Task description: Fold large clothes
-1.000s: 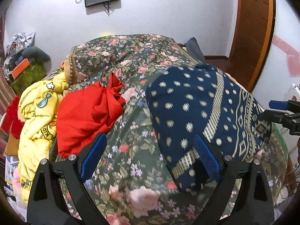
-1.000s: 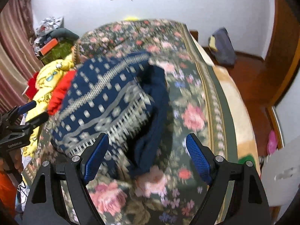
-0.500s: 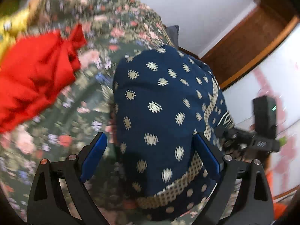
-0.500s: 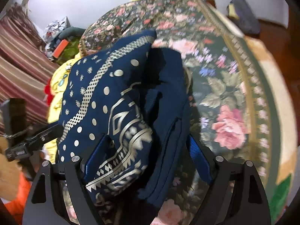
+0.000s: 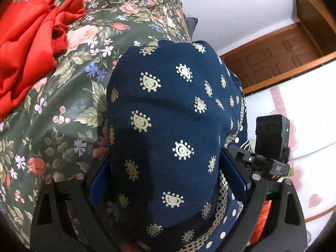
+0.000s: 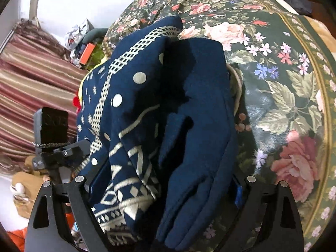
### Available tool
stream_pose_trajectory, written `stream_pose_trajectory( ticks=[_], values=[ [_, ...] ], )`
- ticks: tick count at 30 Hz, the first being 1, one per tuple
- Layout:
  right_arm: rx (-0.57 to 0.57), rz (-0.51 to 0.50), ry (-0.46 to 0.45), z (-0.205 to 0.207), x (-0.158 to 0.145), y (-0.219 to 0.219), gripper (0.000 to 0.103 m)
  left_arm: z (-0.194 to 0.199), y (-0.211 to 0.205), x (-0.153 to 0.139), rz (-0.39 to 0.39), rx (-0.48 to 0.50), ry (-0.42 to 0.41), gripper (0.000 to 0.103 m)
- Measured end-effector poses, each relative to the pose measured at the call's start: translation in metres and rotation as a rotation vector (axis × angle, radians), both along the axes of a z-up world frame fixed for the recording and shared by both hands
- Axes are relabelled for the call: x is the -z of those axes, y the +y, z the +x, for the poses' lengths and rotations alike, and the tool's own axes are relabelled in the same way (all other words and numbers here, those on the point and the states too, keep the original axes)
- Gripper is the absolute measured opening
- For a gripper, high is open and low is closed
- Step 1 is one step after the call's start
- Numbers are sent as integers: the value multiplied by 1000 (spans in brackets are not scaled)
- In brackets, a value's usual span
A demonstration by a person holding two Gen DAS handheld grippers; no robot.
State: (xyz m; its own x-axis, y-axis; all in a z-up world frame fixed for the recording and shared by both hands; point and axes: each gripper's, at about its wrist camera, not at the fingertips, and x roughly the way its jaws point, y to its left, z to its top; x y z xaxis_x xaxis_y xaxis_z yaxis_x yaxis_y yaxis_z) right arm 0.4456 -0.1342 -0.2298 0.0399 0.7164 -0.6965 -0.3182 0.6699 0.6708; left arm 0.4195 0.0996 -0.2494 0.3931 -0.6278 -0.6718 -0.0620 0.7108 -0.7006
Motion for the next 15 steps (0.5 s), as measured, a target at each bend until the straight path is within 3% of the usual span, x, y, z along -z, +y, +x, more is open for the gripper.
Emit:
stream_pose_trajectory(
  ticks=[5, 7, 10, 15],
  values=[
    [17, -13, -18, -5, -12, 4, 58, -8, 3, -11, 33, -5, -24, 72],
    [21, -32, -41, -8, -21, 6, 40, -13, 4, -21, 56, -15, -41, 68],
    [28, -80, -80, -13, -38, 18, 32, -20, 6, -45, 106, -17, -86, 64],
    [13, -105, -167, -18, -77, 46, 31, -35, 41, -100, 134, -54, -197, 64]
  ],
)
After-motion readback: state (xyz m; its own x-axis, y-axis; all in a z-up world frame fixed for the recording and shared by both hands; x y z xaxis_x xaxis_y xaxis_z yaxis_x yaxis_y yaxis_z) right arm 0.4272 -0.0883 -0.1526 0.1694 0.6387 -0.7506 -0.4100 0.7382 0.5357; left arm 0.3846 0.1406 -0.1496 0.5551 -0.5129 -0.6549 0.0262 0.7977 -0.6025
